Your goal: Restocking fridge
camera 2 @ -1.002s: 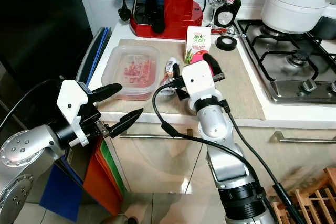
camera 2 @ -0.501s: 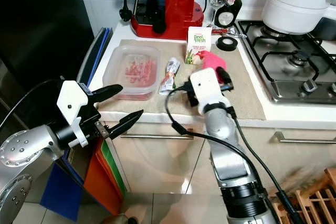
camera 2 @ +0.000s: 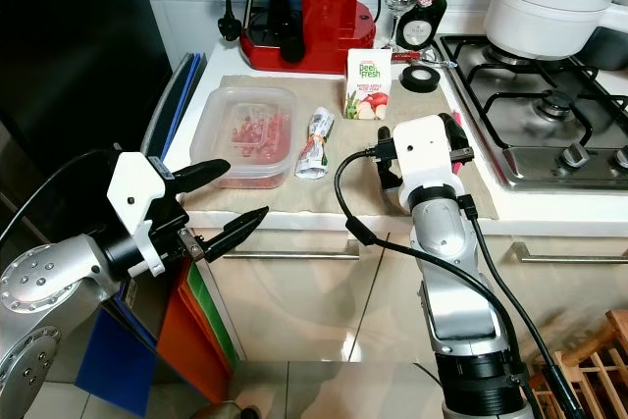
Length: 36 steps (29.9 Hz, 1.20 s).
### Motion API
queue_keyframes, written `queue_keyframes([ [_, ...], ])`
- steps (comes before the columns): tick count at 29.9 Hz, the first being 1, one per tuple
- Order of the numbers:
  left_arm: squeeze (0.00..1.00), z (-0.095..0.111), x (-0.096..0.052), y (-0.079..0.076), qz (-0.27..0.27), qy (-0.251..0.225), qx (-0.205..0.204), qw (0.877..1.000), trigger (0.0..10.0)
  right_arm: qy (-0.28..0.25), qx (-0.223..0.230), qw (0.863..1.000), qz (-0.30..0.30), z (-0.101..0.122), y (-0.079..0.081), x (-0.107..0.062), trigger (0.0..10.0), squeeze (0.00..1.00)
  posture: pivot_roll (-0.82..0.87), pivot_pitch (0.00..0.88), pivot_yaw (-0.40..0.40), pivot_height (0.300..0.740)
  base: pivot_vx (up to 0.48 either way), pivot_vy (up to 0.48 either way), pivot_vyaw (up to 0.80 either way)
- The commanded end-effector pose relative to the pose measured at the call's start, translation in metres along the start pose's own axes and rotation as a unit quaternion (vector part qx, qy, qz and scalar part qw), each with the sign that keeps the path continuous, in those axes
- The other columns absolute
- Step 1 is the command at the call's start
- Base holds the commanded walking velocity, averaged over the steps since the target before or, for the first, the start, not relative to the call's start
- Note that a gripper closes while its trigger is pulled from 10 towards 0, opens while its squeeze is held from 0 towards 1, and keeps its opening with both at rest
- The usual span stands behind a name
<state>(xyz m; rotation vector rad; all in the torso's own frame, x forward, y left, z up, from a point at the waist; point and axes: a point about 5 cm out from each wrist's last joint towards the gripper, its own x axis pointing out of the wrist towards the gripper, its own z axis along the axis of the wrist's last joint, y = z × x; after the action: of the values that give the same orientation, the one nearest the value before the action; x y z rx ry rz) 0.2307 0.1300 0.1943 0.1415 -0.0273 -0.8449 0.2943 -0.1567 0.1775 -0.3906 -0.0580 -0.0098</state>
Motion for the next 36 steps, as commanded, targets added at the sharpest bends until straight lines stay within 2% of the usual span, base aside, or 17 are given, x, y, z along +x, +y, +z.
queue_keyframes([
  [1,0.0,-0.001,0.001,0.0,-0.006,0.005,0.001,1.0,10.0,-0.026,0.004,1.0,0.014,0.009,0.003,-0.001,10.0,0.0,0.1,0.021,0.052,0.74,0.0,0.0,0.0],
  [5,0.0,-0.001,0.001,0.0,-0.005,0.005,0.002,1.0,10.0,-0.04,-0.013,0.999,0.028,0.013,0.008,-0.001,10.0,0.0,0.1,0.02,0.052,0.74,0.0,0.0,0.0],
  [10,0.0,0.0,0.001,0.0,-0.005,0.005,0.003,1.0,10.0,-0.026,0.016,0.998,-0.057,0.005,-0.006,0.005,10.0,0.0,0.11,0.022,0.056,0.74,0.0,0.0,0.0],
  [11,0.0,0.0,0.001,0.0,-0.006,0.006,0.003,1.0,10.0,-0.02,0.025,0.997,-0.069,0.002,-0.008,0.006,10.0,0.67,0.11,0.022,0.055,0.74,0.0,0.0,0.0],
  [12,0.0,0.0,0.002,0.0,-0.006,0.006,0.004,1.0,10.0,-0.015,0.037,0.996,-0.077,-0.001,-0.01,0.007,10.0,1.0,0.11,0.022,0.055,0.74,0.0,0.0,0.0],
  [16,0.0,0.0,0.002,0.0,-0.007,0.006,0.004,1.0,10.0,0.005,0.055,0.995,-0.082,-0.009,-0.014,0.011,10.0,1.0,0.11,0.021,0.057,0.74,0.0,0.0,0.0],
  [19,0.0,0.0,0.002,0.0,-0.009,0.006,0.004,1.0,10.0,0.032,0.1,0.992,-0.071,-0.018,-0.012,0.015,10.0,1.0,0.11,0.021,0.058,0.74,0.0,0.0,0.0],
  [23,0.0,0.0,0.002,0.0,-0.01,0.006,0.004,1.0,10.0,0.037,0.122,0.989,-0.071,-0.024,-0.014,0.019,10.0,1.0,0.11,0.02,0.059,0.74,0.0,0.0,0.0],
  [32,0.0,0.0,0.001,0.0,-0.009,0.006,0.004,1.0,10.0,0.029,0.113,0.989,-0.094,-0.023,-0.026,0.027,10.0,1.0,0.12,0.02,0.055,0.74,0.0,0.0,0.0],
  [35,0.0,0.0,0.0,0.0,-0.009,0.007,0.005,1.0,10.0,0.014,0.106,0.99,-0.096,-0.016,-0.029,0.026,10.0,1.0,0.12,0.018,0.054,0.74,0.0,0.0,0.0],
  [36,0.0,0.001,0.0,0.001,-0.008,0.007,0.006,1.0,10.0,-0.002,0.106,0.99,-0.09,-0.008,-0.032,0.026,10.0,1.0,0.12,0.018,0.055,0.74,0.0,0.0,0.0],
])
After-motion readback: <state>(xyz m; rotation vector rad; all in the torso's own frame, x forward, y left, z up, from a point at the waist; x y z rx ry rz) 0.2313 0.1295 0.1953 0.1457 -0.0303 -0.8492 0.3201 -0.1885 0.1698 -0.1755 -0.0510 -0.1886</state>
